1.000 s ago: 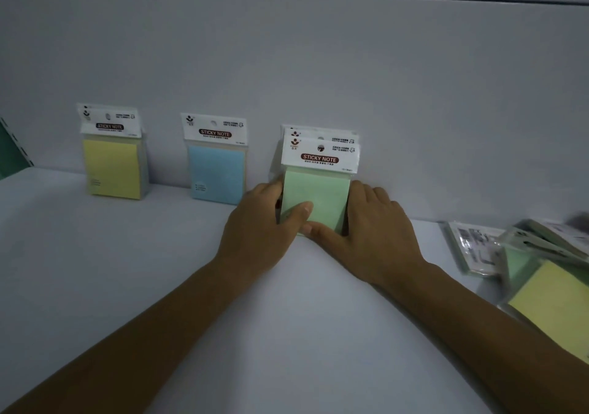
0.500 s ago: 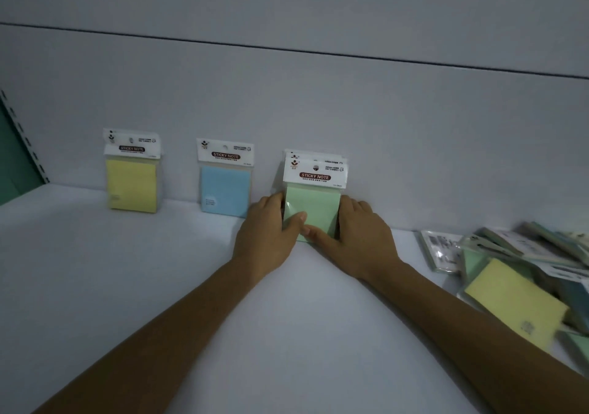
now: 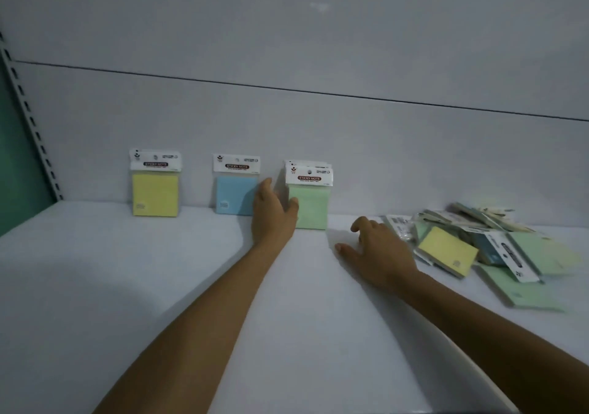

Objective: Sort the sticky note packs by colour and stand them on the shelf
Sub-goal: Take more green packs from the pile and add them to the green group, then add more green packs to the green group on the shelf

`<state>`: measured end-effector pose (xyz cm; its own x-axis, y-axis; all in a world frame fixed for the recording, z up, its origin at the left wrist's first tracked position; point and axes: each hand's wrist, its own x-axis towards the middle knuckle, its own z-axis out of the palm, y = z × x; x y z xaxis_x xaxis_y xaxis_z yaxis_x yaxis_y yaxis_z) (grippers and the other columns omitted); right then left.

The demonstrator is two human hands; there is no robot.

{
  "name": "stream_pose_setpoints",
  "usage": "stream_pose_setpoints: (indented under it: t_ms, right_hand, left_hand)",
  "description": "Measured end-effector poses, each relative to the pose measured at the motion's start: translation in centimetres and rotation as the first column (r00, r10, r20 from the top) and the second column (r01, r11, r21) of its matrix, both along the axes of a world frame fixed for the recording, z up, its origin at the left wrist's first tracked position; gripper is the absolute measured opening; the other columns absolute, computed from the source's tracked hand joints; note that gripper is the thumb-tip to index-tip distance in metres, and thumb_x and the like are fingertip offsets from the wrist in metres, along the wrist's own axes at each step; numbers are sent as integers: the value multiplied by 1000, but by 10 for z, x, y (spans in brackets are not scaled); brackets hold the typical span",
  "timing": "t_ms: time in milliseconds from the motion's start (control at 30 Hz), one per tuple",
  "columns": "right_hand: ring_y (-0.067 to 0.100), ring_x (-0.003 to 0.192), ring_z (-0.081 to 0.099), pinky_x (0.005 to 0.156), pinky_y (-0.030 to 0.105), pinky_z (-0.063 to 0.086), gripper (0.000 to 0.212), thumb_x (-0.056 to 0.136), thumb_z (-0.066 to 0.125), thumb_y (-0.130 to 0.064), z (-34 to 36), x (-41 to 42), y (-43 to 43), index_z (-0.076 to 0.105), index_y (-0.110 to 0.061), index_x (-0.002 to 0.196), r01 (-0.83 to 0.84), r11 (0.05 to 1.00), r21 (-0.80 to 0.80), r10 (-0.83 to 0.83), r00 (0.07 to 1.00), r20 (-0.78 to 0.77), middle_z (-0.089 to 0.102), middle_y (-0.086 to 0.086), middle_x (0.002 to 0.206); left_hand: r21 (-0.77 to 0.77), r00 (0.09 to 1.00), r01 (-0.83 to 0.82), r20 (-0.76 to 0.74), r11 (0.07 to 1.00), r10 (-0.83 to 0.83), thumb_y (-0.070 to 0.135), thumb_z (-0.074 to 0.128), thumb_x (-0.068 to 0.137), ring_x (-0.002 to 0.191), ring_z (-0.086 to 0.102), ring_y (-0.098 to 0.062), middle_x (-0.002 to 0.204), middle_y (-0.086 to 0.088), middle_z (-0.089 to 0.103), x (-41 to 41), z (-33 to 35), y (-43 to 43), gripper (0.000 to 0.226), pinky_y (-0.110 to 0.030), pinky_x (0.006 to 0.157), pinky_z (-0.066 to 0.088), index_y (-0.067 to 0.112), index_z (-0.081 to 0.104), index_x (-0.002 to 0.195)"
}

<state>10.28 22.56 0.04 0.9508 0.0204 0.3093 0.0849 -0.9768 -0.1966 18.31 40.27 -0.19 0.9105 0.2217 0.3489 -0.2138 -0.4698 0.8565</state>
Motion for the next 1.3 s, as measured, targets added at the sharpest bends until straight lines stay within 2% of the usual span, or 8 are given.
stream_pose_setpoints:
  t_ms: [200, 367, 500, 733, 900, 967, 1100, 1300]
  right_hand:
    - [19, 112, 52, 87, 31, 40, 39, 93, 41, -48, 13, -65, -22, 50, -23, 121, -9, 965, -260, 16, 1000, 26, 57, -2, 122]
    - [18, 110, 51, 90, 31, 40, 37, 94, 39, -49, 16, -116, -57, 55, -25, 117, 2, 942, -336, 13, 999, 42, 57, -3, 122]
    - [20, 111, 51, 89, 32, 41, 35, 93, 42, -49, 13, -143, -101, 57, -24, 113, 69, 947, -315, -52, 997, 61, 58, -1, 119]
    - [20, 98, 55, 75, 29, 40, 30, 91, 46, -45, -2, -150, -165, 63, -21, 101, 68, 975, -213, -40, 990, 134, 63, 0, 104]
    - [23, 88, 59, 68, 30, 37, 23, 87, 50, -34, -2, -147, -213, 66, -19, 93, 14, 965, -261, 40, 979, 199, 64, 1, 92]
    - [24, 94, 59, 71, 30, 41, 24, 87, 52, -32, -4, -148, -241, 64, -19, 104, 30, 980, -198, 12, 979, 205, 62, 3, 105]
    - [27, 118, 49, 88, 38, 48, 56, 86, 55, -39, -11, -144, -300, 41, -22, 137, 103, 990, -102, -81, 977, 199, 40, 7, 143]
    - [28, 134, 34, 105, 41, 34, 64, 89, 50, -49, -15, -102, -333, 33, -19, 143, 1, 996, 94, -13, 992, 127, 31, 8, 151]
  left_hand:
    - [261, 983, 14, 172, 965, -61, 22, 58, 87, 121, 43, -30, 132, -11, 46, -19, 9, -9, 56, -44, 97, 41, 13, 35, 138]
    - [636, 804, 85, 412, 767, -430, 24, 61, 86, 122, 48, -31, 132, -12, 53, -53, 22, -39, 59, -41, 102, 41, 9, 39, 139]
    - [759, 736, 174, 324, 628, -595, 31, 60, 87, 123, 48, -26, 134, -8, 53, -86, 27, -73, 59, -41, 98, 45, 13, 39, 140]
    - [820, 701, 363, 72, 442, -710, 42, 52, 91, 133, 36, -18, 146, 1, 39, -142, 16, -155, 57, -31, 104, 34, 24, 33, 142]
    - [732, 728, 503, -72, 459, -682, 42, 50, 92, 136, 32, -20, 149, 0, 36, -157, 18, -239, 60, -41, 108, 35, 25, 26, 144]
    - [705, 760, 522, -129, 481, -637, 43, 48, 92, 136, 32, -22, 149, -2, 36, -159, 13, -269, 61, -43, 106, 36, 24, 25, 145]
    - [760, 839, 425, -127, 491, -530, 49, 43, 93, 138, 27, -22, 151, -2, 33, -165, -12, -294, 60, -39, 112, 26, 20, 29, 144]
    - [695, 930, 331, -126, 639, -344, 56, 44, 89, 130, 36, -22, 144, -1, 41, -165, -13, -294, 60, -38, 101, 36, 20, 39, 137]
